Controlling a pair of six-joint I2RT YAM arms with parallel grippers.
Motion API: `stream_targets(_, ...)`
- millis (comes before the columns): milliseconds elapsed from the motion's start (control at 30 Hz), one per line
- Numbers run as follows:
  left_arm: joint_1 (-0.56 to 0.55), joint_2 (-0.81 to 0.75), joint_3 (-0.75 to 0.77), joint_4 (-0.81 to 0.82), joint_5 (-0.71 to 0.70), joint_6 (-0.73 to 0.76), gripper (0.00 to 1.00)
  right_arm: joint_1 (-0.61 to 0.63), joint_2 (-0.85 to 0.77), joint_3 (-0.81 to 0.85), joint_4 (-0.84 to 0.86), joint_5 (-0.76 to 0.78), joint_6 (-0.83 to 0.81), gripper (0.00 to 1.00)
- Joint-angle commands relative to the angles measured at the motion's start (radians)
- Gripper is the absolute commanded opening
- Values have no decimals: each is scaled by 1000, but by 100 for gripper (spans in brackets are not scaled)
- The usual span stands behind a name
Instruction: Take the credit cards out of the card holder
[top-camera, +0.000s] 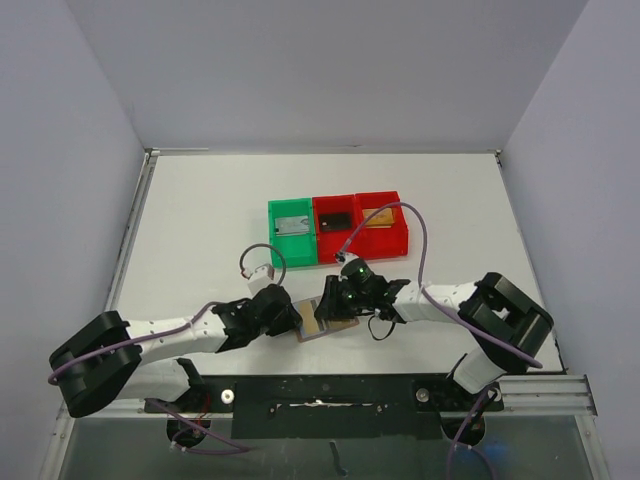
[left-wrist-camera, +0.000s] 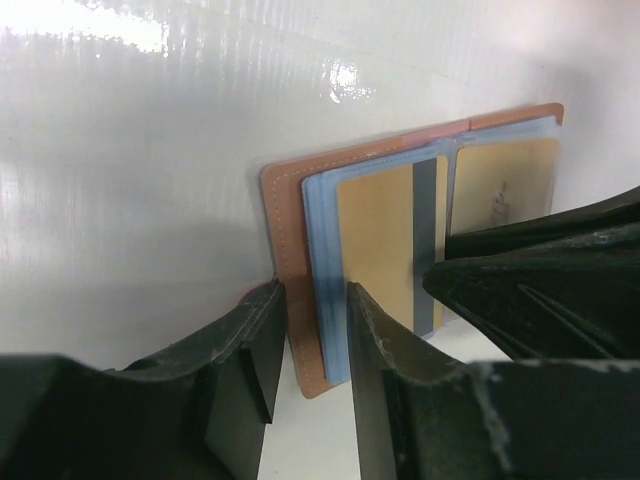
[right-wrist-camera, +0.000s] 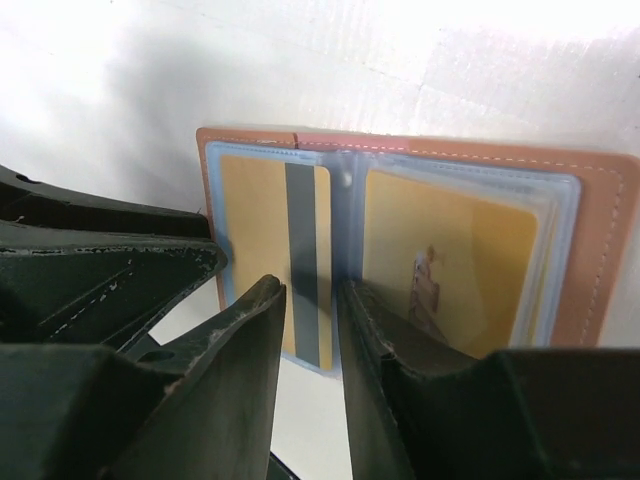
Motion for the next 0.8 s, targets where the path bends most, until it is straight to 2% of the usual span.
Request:
stream_targets(0, 17, 101, 36, -71, -5, 98, 29, 8, 19, -21, 75, 9, 49, 29)
stream_targets(167, 17, 154, 68, -92, 8, 170, 22, -16, -25, -87, 179, -36, 117, 23)
stream_targets(400, 17, 202, 111, -147, 12, 202, 19, -68, -28, -142, 338, -126, 208, 2)
stream_targets(767, 18, 217, 114, -178, -13, 201, 15, -135, -82, -188, 332, -202, 196, 0)
